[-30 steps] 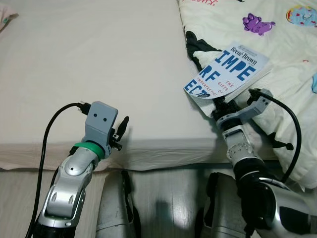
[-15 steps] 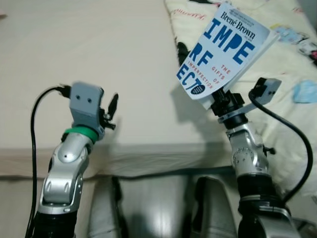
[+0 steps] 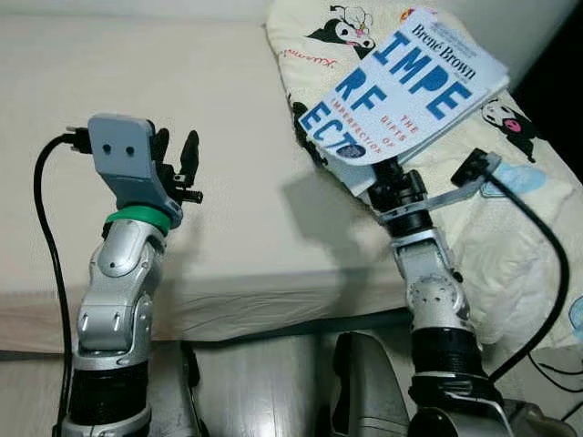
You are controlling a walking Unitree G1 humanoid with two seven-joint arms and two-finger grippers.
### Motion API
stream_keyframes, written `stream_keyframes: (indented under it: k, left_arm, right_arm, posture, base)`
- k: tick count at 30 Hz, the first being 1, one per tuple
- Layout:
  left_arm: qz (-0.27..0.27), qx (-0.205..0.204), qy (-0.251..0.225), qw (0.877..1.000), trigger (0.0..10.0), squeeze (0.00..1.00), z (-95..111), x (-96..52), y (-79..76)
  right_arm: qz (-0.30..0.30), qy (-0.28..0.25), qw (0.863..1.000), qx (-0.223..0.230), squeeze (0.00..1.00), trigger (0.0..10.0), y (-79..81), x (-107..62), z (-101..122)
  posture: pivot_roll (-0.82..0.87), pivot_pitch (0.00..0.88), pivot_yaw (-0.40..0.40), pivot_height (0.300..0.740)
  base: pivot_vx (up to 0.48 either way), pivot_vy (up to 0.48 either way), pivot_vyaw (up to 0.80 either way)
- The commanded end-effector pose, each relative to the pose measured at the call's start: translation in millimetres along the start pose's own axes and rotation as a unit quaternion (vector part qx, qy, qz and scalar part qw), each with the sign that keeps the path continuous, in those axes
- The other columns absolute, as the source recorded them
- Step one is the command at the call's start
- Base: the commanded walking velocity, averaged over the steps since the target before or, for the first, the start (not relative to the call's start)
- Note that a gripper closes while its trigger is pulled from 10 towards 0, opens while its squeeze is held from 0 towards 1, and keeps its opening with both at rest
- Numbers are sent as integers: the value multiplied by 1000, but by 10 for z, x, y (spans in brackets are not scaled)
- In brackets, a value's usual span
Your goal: Clean up the room
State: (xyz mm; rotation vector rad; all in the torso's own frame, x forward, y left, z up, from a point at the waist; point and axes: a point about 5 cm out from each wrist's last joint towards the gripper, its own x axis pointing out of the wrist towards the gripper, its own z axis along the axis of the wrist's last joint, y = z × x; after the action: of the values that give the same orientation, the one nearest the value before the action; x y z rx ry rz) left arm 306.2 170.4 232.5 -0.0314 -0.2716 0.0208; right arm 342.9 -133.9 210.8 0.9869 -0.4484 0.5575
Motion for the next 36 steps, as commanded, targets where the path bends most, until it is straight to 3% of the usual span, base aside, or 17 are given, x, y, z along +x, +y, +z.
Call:
stream_keyframes:
  k: [1,15,25,36]
  left_arm:
    - [-3,-8,0,1000,10000,0,-9,6,-41]
    - [-7,-9,3,1000,10000,0,-23,32,-76]
    - [-18,-9,-1,1000,10000,0,-3,57,-140]
    - [-20,-9,-5,1000,10000,0,16,67,-174]
  right_arm:
    - [19,-26,999,12,0,10000,77,34,129]
    - [-3,-6,1000,7,0,10000,107,-89,114]
    - [-26,8,1000,3,0,10000,71,-145,120]
    - [-33,15,999,1,0,10000,70,-165,95]
  posture:
    - [46,0,-43,516]
    - [35,0,-29,516]
    - [29,0,-21,520]
    - [37,0,-28,560]
  base:
    - [0,0,-538]
    - [0,0,-601]
    - [0,0,0]
    - [0,0,0]
